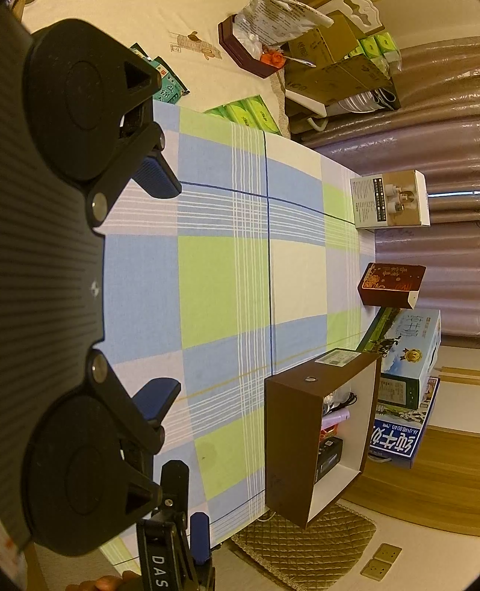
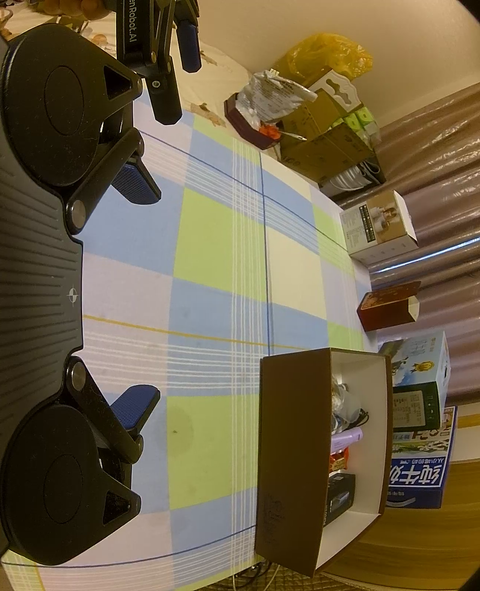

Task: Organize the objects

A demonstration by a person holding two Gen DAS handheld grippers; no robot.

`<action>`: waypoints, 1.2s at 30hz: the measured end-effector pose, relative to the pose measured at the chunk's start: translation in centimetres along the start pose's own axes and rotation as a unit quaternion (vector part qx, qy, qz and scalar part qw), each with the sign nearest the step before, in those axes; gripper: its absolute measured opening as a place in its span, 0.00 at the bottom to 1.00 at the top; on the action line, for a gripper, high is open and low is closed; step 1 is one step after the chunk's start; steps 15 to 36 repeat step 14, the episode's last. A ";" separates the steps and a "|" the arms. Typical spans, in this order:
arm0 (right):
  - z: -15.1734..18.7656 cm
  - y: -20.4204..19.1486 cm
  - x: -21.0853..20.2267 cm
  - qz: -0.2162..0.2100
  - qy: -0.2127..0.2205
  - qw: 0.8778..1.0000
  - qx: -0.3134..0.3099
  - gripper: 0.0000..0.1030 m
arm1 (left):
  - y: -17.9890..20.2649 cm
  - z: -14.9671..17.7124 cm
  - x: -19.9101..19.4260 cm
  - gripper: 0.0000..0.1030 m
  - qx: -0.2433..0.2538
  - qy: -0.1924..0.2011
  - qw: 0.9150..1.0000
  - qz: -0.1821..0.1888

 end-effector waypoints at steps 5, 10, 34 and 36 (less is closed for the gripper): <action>0.0 0.0 0.0 0.001 0.000 1.000 0.000 0.98 | 0.4 0.0 0.1 0.99 0.001 0.000 1.000 0.000; 0.2 0.2 -0.1 0.002 0.002 1.000 0.001 0.98 | 0.6 -0.1 0.2 0.99 0.003 0.001 1.000 0.001; 0.2 0.4 -0.2 0.002 0.001 1.000 0.002 0.98 | 0.6 -0.2 0.3 0.99 0.003 0.001 1.000 0.000; 0.2 0.4 -0.2 0.002 0.001 1.000 0.002 0.98 | 0.6 -0.2 0.3 0.99 0.003 0.001 1.000 0.000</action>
Point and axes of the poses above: each gripper's, at about its wrist camera, not at the fingertips, and x roughly the way its jaws point, y to its right, z to its underside, the point moved 6 cm from there along x, roughly the way its jaws point, and after that the axes turned 4 degrees about z, right-handed, at the moved point
